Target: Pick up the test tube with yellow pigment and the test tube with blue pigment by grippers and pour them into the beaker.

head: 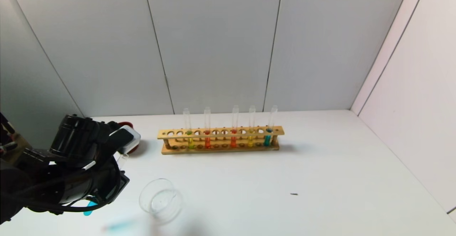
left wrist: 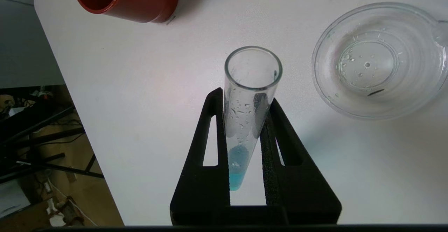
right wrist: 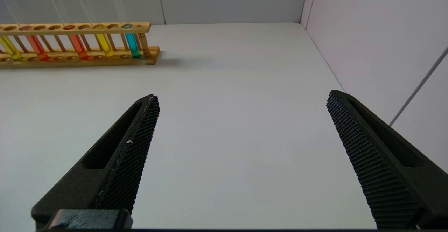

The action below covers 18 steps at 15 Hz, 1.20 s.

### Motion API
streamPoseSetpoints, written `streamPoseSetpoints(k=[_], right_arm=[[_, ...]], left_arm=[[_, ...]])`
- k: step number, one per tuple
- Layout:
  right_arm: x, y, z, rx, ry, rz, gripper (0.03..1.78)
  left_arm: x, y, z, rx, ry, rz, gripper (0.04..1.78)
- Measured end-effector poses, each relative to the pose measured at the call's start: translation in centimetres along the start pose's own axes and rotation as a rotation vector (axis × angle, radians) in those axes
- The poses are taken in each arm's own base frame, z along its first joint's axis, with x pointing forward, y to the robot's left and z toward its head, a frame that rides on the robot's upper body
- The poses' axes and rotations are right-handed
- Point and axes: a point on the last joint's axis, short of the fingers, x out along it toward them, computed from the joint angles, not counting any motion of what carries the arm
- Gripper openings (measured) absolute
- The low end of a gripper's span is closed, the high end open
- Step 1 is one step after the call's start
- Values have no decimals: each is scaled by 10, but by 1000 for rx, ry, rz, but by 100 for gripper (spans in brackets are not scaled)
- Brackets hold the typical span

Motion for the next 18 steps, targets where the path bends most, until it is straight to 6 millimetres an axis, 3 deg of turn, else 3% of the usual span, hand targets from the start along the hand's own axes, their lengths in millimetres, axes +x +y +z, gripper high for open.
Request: streamPoseSetpoints(k=[10, 18], right_arm=[[0, 0, 0, 0, 0, 0, 174], [0, 0, 0, 0, 0, 0, 174]], left_arm=[[29, -33, 8, 196, 164, 7, 31], [31, -43, 17, 285, 265, -45, 31]])
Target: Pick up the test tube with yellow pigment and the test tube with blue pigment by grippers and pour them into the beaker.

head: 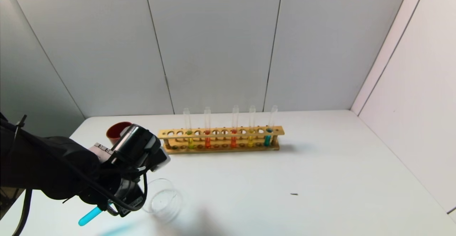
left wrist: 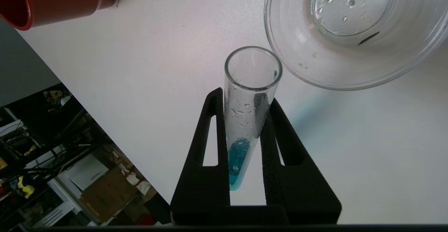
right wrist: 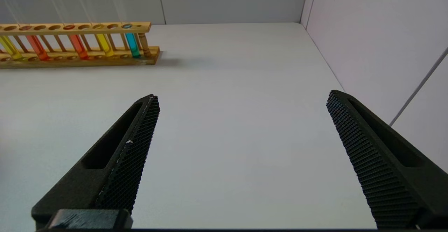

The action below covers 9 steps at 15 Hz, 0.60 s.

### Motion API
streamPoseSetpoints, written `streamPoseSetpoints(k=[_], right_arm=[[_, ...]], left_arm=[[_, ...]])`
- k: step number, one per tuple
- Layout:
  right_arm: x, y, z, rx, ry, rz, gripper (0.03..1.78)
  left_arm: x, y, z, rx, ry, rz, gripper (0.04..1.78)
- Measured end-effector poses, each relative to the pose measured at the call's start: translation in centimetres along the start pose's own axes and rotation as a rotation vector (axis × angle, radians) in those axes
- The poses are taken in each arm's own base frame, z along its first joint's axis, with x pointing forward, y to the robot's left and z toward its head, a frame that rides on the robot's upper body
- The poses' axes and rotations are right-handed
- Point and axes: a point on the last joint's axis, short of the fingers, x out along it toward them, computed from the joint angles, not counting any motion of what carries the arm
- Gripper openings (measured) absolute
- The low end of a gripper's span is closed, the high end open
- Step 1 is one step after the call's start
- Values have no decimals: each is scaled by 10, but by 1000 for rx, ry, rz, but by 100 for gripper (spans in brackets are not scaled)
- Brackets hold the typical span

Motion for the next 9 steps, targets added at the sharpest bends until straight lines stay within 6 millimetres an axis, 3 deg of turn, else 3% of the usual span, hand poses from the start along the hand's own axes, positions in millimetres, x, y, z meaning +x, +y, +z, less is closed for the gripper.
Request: streamPoseSetpoints(k=[9], right_arm=[[0, 0, 0, 0, 0, 0, 174]], left_arm=[[5, -6, 0, 85, 133, -38, 31]])
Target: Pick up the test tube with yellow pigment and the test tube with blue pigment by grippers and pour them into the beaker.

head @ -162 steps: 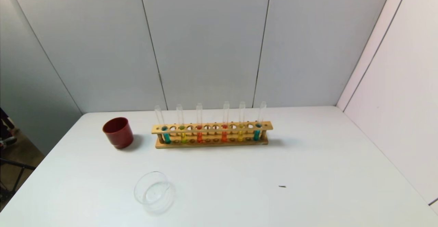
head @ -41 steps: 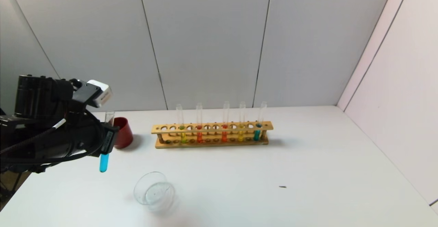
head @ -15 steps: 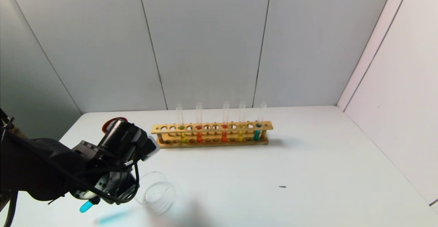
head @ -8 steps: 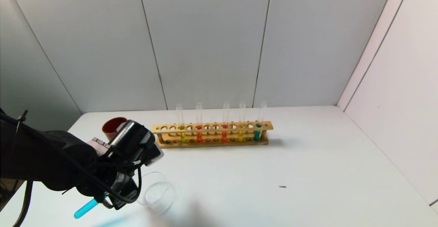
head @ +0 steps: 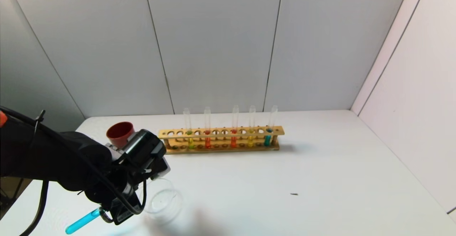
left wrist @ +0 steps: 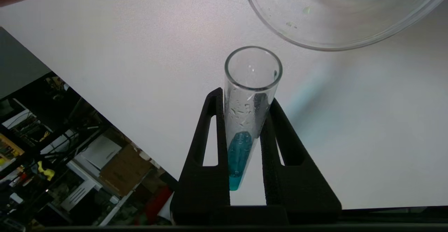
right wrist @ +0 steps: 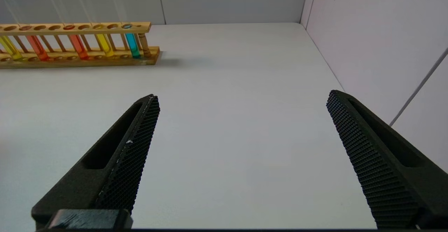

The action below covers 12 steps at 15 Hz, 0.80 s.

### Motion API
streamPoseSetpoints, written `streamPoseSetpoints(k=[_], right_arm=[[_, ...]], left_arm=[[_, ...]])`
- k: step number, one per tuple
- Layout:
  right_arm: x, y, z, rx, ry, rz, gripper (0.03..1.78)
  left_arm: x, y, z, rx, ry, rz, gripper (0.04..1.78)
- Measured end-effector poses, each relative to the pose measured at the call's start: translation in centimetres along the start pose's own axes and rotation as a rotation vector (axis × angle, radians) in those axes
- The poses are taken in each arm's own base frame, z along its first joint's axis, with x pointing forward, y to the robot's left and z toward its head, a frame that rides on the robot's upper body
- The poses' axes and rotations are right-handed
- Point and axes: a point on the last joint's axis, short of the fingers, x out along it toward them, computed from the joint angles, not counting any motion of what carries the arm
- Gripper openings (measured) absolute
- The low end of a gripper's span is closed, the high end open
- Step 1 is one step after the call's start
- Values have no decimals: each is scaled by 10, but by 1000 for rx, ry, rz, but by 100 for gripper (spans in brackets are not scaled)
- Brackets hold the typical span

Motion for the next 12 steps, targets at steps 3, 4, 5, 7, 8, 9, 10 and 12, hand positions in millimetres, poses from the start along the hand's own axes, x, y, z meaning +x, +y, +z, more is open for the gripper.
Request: streamPoseSetpoints(k=[3, 4, 5, 7, 8, 9, 10, 12], right_arm=[[0, 0, 0, 0, 0, 0, 174], [0, 0, 0, 0, 0, 0, 174], [0, 0, 0, 0, 0, 0, 174], [0, 0, 0, 0, 0, 0, 174], [0, 0, 0, 0, 0, 0, 174], [0, 0, 0, 0, 0, 0, 174], [0, 0, 0, 0, 0, 0, 174], [0, 0, 0, 0, 0, 0, 174]], left_arm=[[3, 1, 7, 15, 26, -5, 31], [5, 1, 9, 22, 39, -11, 31], [7, 0, 10, 30, 53, -16, 31], [8, 1, 12, 47, 81, -28, 31], [9, 1, 14, 56, 95, -35, 31], [10, 1, 16, 63, 104, -38, 31], [11, 0, 17, 72, 116, -41, 31], [10, -1, 19, 105, 150, -40, 31]])
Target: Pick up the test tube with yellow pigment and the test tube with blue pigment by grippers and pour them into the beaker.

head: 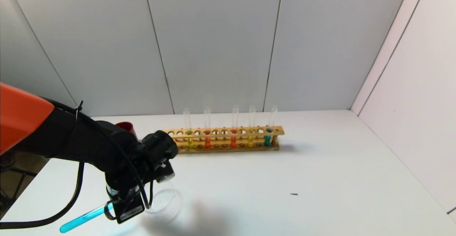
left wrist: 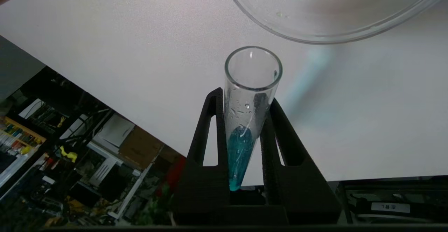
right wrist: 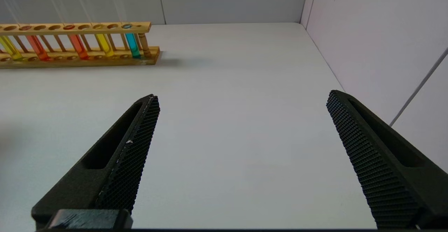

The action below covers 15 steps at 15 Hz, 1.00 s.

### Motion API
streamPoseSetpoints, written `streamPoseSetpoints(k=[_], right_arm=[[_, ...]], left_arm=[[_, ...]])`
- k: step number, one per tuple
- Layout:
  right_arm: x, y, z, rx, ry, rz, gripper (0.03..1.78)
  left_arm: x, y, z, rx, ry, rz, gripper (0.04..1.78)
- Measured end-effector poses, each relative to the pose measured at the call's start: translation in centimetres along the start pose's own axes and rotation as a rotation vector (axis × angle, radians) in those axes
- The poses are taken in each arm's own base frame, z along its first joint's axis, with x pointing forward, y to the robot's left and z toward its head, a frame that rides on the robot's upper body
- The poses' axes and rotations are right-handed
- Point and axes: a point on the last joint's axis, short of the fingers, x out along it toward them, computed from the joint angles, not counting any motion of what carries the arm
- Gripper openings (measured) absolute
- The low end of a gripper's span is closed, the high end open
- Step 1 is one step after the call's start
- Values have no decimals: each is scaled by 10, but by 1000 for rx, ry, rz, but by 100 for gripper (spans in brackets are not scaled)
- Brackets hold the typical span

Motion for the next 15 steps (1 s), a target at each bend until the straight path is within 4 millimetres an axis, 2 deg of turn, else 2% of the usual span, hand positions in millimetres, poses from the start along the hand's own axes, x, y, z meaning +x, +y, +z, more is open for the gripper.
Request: streamPoseSetpoints(k=[15], right_arm=[[0, 0, 0, 0, 0, 0, 174]], left_arm=[[-8, -2, 17, 131, 106, -20, 31]])
